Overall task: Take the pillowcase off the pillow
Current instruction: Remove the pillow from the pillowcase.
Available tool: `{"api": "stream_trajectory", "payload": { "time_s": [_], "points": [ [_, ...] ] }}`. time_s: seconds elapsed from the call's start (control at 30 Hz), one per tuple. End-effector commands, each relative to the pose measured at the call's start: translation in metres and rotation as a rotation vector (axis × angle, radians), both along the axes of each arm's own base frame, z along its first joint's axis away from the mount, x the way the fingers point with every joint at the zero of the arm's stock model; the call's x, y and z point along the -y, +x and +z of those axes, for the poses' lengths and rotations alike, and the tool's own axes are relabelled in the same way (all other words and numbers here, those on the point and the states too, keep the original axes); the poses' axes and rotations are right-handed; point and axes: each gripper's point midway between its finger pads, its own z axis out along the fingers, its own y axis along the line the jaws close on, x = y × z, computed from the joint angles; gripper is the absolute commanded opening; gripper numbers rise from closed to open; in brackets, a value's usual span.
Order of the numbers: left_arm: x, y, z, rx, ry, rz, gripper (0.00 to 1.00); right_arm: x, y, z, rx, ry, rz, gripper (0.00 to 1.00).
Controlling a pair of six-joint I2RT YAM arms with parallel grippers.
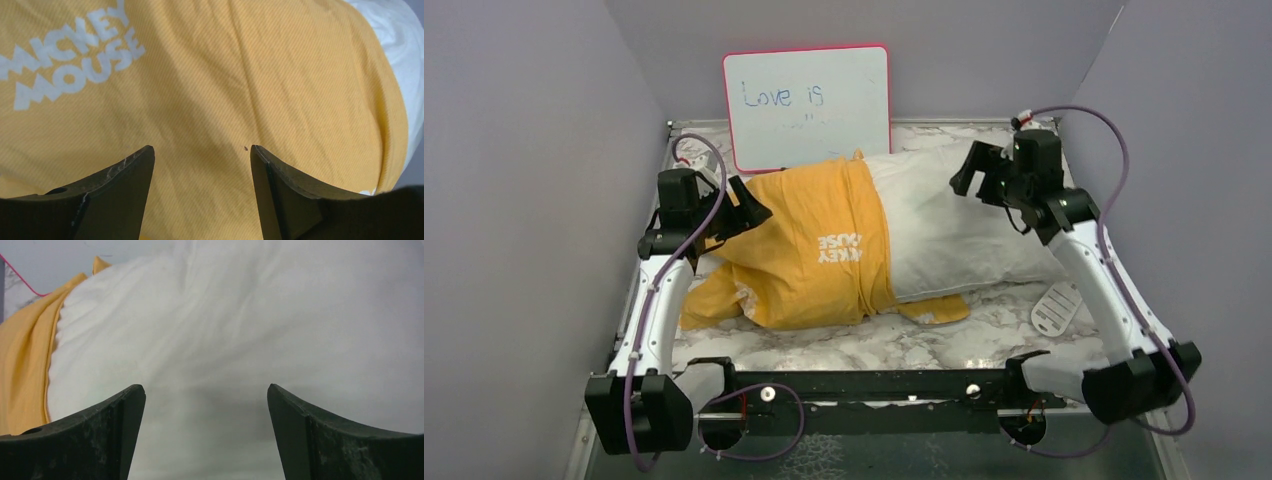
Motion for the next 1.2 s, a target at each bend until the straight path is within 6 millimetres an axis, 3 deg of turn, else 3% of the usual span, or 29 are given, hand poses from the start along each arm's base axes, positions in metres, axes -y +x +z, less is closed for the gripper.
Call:
{"api": "stream_trajectory", "payload": {
  "time_s": [0.0,0.17,0.33,0.53,0.57,0.63,0.73,0.83,0.9,1.0,1.17],
  "points": [
    [0.000,-0.028,-0.005,-0.036,0.000,0.011,0.74,0.005,-0.070,-0.032,-0.123,0.128,-0.071,0.95],
    [-0.010,-0.047,-0.017,-0.097,0.049,0.061,0.75,0.014,-0.129,-0.066,-0.208,0.242,-0.185,0.96],
    [0.000,-0.058,-0.028,-0.147,-0.009,0.030,0.76,0.029,-0.148,-0.087,-0.190,0.335,-0.351,0.96],
    [0.009,-0.069,-0.041,-0.193,-0.047,-0.015,0.77,0.006,-0.129,-0.111,-0.183,0.522,-0.366,0.94],
    [0.011,-0.072,-0.042,-0.201,-0.055,-0.021,0.77,0.003,-0.124,-0.116,-0.189,0.548,-0.370,0.87],
    [0.013,-0.077,-0.045,-0.216,-0.067,-0.025,0.78,-0.002,-0.112,-0.118,-0.173,0.572,-0.370,0.64],
    [0.013,-0.085,-0.049,-0.237,-0.072,-0.015,0.78,0.005,-0.091,-0.105,-0.102,0.562,-0.413,0.28],
    [0.011,-0.092,-0.054,-0.254,-0.072,0.014,0.79,0.020,-0.074,-0.081,-0.007,0.509,-0.452,0.07],
    [0.008,-0.096,-0.057,-0.262,-0.071,0.041,0.79,0.028,-0.066,-0.065,0.045,0.461,-0.464,0.01],
    [0.006,-0.099,-0.059,-0.281,-0.079,0.075,0.80,0.034,-0.056,-0.047,0.090,0.392,-0.449,0.01],
    [0.006,-0.102,-0.058,-0.299,-0.076,0.080,0.80,0.026,-0.047,-0.045,0.069,0.357,-0.391,0.01]
  ]
}}
